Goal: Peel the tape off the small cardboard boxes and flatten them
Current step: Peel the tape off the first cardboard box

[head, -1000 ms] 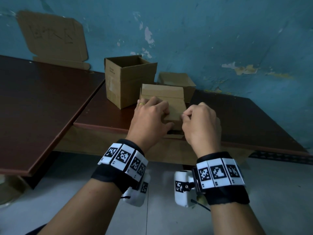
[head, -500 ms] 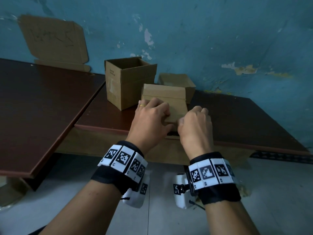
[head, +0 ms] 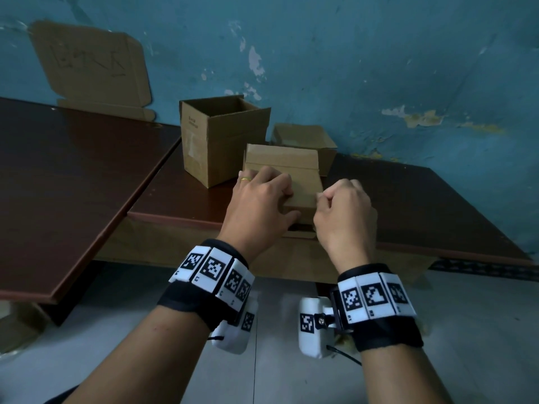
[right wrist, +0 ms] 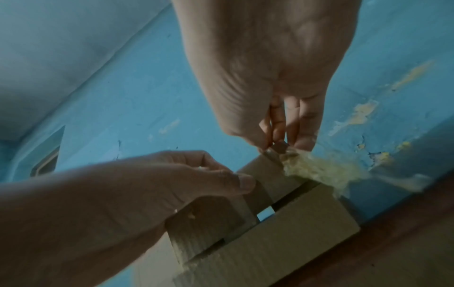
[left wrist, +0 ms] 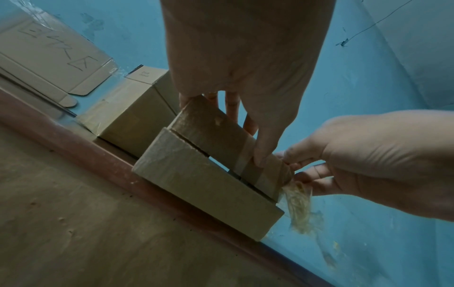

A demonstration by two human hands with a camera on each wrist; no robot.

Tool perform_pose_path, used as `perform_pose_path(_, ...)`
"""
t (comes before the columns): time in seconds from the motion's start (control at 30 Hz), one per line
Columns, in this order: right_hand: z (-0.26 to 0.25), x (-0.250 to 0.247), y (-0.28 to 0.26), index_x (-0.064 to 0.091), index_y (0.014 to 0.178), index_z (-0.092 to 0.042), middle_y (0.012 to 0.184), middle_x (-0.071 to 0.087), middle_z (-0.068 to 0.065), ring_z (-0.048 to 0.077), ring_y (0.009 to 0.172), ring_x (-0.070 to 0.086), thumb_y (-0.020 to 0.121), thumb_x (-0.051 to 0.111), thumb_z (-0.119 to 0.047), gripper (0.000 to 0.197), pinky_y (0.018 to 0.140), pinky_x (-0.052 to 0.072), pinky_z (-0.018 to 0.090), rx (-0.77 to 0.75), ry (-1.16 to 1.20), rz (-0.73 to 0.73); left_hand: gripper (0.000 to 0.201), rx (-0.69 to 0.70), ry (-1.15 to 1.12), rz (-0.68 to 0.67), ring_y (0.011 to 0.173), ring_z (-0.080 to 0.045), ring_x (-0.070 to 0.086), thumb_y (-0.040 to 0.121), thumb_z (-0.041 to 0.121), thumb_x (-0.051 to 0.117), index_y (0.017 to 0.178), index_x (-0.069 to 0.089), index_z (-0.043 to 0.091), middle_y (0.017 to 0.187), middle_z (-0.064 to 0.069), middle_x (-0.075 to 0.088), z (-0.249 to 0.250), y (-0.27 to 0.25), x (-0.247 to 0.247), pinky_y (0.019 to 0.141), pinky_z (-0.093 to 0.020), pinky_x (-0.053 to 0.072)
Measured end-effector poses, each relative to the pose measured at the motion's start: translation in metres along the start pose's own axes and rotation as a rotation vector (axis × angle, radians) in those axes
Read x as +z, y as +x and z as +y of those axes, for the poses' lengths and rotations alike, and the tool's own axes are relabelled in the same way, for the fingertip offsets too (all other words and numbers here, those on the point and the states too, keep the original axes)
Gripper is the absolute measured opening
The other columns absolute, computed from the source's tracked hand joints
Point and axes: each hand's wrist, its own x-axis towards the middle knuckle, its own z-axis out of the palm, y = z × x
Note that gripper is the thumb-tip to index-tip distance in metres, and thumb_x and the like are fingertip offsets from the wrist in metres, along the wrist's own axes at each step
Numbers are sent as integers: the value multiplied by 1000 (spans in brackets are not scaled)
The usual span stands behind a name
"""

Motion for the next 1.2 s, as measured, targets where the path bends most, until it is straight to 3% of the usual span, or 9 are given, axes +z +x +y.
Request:
perform_pose_path(0.13,-1,7,-1,62,123,-6,125,59,10,28,107,65,110,52,-27,27,78,41,31,42,5,-23,34,-9,-6,-1,127,-36,51,86,34,86,110,67,19,129,-4,62,1,0,0,110,-62,46)
perform_pose_path(0.33,5,-1,-1,54,110,-10,89,59,-2,14,77,60,109,46,-21,14,58,44,13,256,483,51,36,-46,6,-12,134,-35,48,88,37,83,114,66,20,134,-4,62,-2,2,-2,116,-62,42)
perform_pose_path(0.43,4,-6,-1,54,112,-19,98,70,2,18,87,71,106,51,-25,9,73,60,35,309,706,16,37,-52,11,-21,137,-35,47,89,38,81,117,65,21,137,-3,61,-2,2,-2,118,-62,41)
perform_pose_path(0.63,15,2,-1,77,96,-25,95,73,-10,-10,71,63,101,69,-18,11,56,43,7,185,484,-39,40,-64,45,-15,136,-35,47,90,40,80,121,65,20,137,-4,61,-1,1,-2,118,-60,39)
perform_pose_path(0.77,22,7,2,77,86,-23,90,79,0,15,82,78,98,69,-8,21,78,66,39,299,625,-50,42,-79,64,-5,135,-34,48,89,46,80,119,64,22,135,-2,60,-3,2,-2,118,-60,38)
perform_pose_path(0.93,22,-1,2,69,101,1,99,78,21,23,86,81,102,53,9,18,76,65,29,505,1029,-133,42,-114,67,41,137,-34,48,87,57,78,111,64,26,128,3,66,-7,4,-2,124,-62,27)
perform_pose_path(1.03,19,-4,4,70,106,-7,108,77,18,28,100,77,91,54,3,24,85,64,37,553,1047,-191,36,-121,51,53,143,-31,43,90,54,76,108,65,25,124,7,69,-7,4,-1,129,-61,10)
perform_pose_path(1.13,13,-6,0,73,108,-18,112,71,12,33,111,69,69,64,-19,40,98,59,54,513,979,-337,31,-141,32,46,144,-31,41,93,50,75,107,64,24,122,7,69,-3,3,-1,127,-60,11)
perform_pose_path(1.2,12,-3,-3,70,108,-21,108,70,9,31,104,71,77,72,-15,32,94,62,57,487,897,-415,28,-145,15,36,143,-32,42,95,46,74,110,63,24,125,7,68,-2,3,-2,125,-60,14)
